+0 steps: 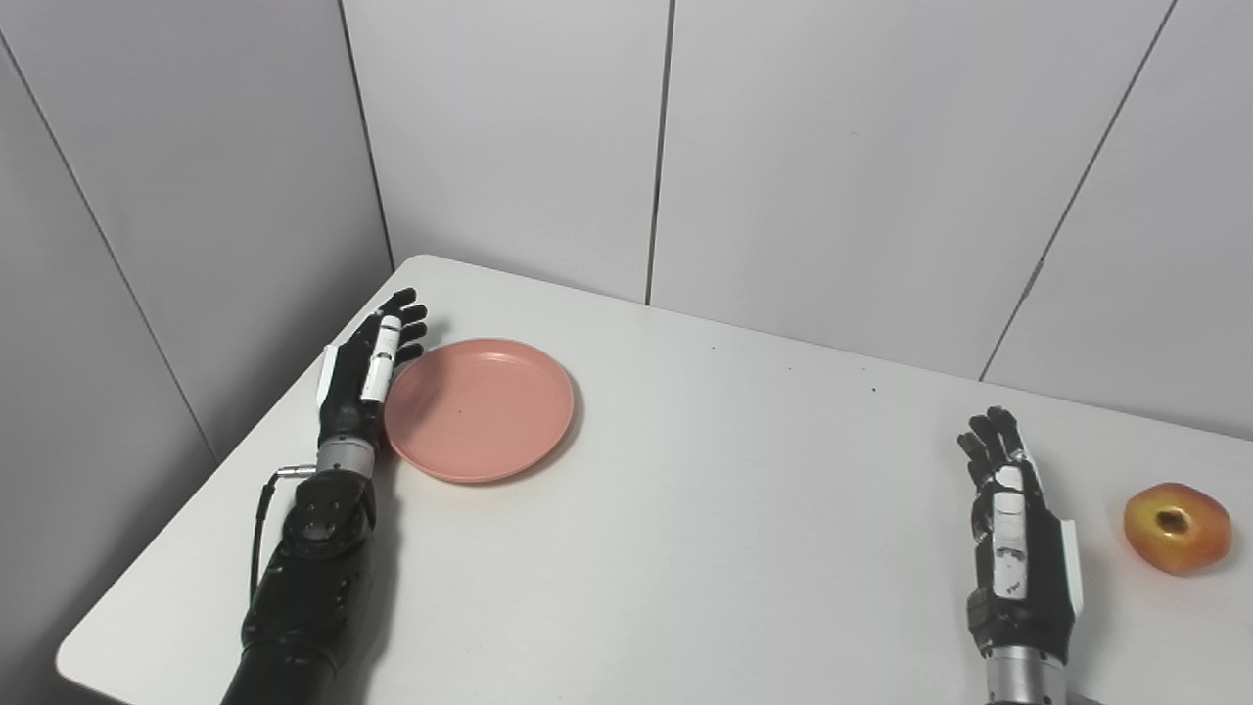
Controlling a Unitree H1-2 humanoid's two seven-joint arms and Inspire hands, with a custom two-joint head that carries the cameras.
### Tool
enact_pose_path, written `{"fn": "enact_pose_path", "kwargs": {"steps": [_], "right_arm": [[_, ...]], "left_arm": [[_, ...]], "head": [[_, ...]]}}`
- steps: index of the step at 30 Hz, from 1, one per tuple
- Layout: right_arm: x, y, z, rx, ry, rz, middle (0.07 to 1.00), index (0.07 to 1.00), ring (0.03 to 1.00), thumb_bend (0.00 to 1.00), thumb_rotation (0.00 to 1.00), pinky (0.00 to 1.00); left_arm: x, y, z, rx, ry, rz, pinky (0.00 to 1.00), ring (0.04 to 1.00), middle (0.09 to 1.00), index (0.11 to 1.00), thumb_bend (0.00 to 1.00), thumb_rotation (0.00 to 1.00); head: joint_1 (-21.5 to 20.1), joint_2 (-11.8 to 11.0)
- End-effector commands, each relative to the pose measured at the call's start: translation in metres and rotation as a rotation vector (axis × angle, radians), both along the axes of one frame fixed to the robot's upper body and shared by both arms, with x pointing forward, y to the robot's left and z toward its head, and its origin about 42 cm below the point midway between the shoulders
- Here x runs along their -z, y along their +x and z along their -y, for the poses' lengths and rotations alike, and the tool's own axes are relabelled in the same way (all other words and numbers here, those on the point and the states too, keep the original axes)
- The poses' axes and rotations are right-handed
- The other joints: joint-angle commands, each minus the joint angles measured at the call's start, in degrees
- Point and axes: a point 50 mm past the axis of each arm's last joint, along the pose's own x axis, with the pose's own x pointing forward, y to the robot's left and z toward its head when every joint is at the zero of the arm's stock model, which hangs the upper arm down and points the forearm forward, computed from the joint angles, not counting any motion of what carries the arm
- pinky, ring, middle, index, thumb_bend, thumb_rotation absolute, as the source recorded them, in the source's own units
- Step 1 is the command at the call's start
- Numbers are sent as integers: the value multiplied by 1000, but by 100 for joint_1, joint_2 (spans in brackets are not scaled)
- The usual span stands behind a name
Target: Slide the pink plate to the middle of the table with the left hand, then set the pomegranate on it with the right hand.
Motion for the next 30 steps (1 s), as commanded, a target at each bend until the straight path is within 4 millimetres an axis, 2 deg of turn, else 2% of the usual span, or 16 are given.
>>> {"fn": "enact_pose_path", "kwargs": {"steps": [1,11,19,25,30], "right_arm": [[28,-14,13,11,-24,-83,918,912,925,605,899,1000],[27,-12,12,19,-27,-79,913,909,915,590,896,1000],[25,-13,11,14,-21,-83,913,908,918,590,896,1000],[26,-13,11,14,-22,-86,916,910,922,602,897,1000],[26,-13,10,19,-20,-85,913,909,917,599,902,1000]], "left_arm": [[-23,14,2,28,17,60,782,815,813,791,260,880],[-17,16,5,60,30,37,814,832,833,814,297,887],[-19,19,19,104,-21,39,806,829,823,797,280,894],[-22,20,35,131,-49,38,767,794,786,769,287,792],[-26,22,50,185,-35,42,780,804,800,783,279,874]], "head": [[3,5],[0,17],[-5,36],[1,46],[-8,60]]}}
